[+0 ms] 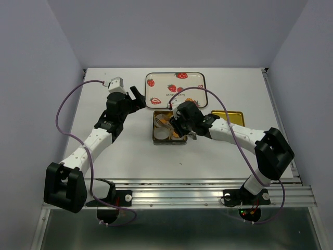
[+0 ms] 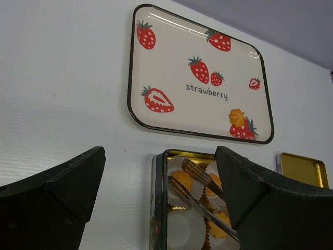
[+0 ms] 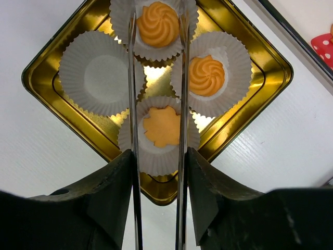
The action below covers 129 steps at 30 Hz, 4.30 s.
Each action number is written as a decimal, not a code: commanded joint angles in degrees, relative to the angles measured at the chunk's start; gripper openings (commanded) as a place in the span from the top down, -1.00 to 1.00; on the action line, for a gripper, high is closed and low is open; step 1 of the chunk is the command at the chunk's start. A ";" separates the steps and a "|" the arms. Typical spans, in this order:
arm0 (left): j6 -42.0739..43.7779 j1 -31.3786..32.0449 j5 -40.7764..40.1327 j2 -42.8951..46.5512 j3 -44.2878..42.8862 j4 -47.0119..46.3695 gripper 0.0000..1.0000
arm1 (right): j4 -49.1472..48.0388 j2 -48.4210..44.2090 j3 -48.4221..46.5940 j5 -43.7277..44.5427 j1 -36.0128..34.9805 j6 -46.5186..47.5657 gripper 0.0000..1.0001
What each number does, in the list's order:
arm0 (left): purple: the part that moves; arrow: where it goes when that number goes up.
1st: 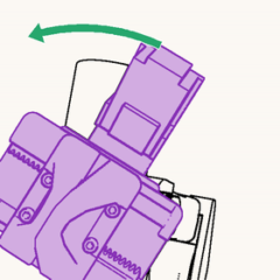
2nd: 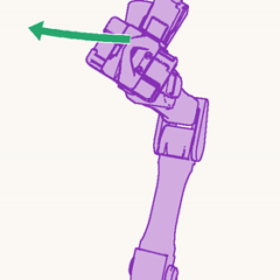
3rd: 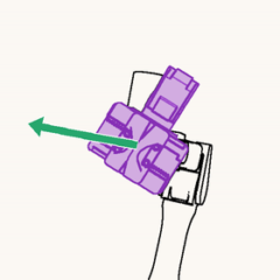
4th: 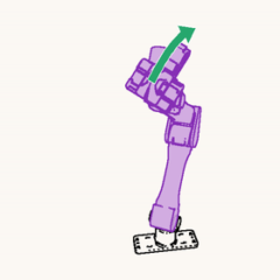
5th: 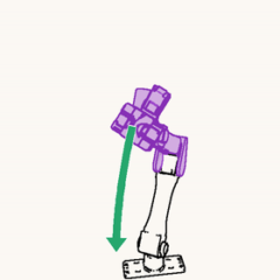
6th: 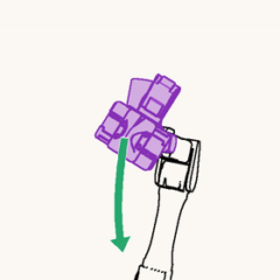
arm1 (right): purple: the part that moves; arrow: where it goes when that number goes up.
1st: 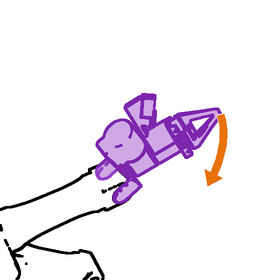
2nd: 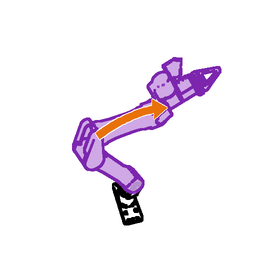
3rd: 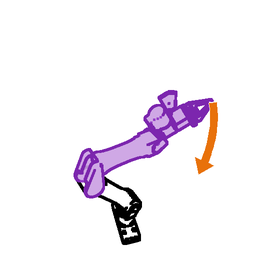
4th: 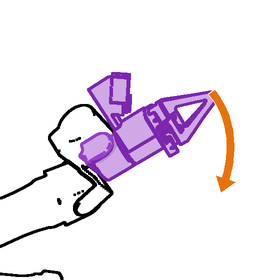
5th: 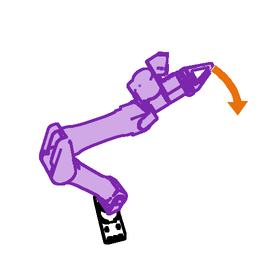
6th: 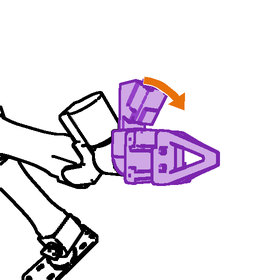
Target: Pack the cookies
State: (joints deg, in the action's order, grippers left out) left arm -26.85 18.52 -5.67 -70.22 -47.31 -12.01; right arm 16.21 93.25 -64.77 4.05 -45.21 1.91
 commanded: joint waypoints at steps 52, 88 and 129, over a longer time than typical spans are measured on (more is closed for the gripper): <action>2.42 0.11 -0.83 0.17 -2.09 -0.82 -0.98 | -0.30 2.54 -6.59 6.14 18.05 -7.80 -0.16; 1.89 0.11 -1.54 2.89 -0.24 -1.35 -0.98 | 0.32 -0.07 -8.27 5.97 18.05 -5.08 0.22; -3.30 1.60 1.19 6.85 5.65 -2.93 -0.98 | 9.46 -14.42 4.48 -3.53 -6.38 0.37 0.22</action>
State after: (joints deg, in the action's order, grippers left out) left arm -29.87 19.64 -4.56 -65.36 -42.26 -12.21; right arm 25.80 78.46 -59.94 1.17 -50.96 1.72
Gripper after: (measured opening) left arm 0.989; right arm 0.411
